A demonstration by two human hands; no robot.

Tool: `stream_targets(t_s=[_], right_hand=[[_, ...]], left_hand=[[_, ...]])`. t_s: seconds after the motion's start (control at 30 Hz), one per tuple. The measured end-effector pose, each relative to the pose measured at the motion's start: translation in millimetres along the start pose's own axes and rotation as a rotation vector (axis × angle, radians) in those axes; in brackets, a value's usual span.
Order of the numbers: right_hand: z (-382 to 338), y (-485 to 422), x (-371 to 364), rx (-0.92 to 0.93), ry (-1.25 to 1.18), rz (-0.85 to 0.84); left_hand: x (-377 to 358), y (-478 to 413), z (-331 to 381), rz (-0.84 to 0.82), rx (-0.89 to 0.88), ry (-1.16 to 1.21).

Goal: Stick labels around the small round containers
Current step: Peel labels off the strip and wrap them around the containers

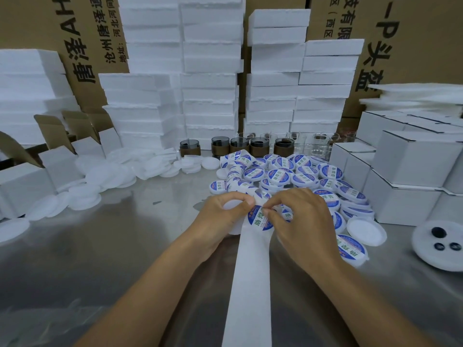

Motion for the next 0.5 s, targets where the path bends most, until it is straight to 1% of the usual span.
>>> stream_targets(t_s=[0.13, 0.2, 0.27, 0.37, 0.5], right_hand=[[0.4, -1.2, -0.8, 0.021, -0.002, -0.059], [-1.5, -1.5, 0.2, 0.065, -0.031, -0.098], [-4.7, -1.1, 1.6, 0.065, -0.099, -0.133], [-5.3, -2.0, 4.2, -0.063, -0.343, -0.176], [3.7, -7.8, 7.5, -0.389, -0.831, -0.29]], left_hand=[[0.5, -0.8, -1.7, -0.011, 0.018, 0.008], [1.8, -1.1, -2.4, 0.006, 0.036, 0.056], [3.9, -1.9, -4.6, 0.034, 0.042, 0.071], [4.5, -1.9, -6.3, 0.058, 0.044, 0.047], [4.2, -3.0, -8.1, 0.066, 0.027, 0.024]])
Point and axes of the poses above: each hand's wrist, its own y-axis away from the middle knuckle, its own x-axis out of the back of the hand, z = x × y, the point moved 4 cm from there along -y, towards the middle knuckle, and after that the axes turned 14 degrees about -x, right-handed, at the moved point
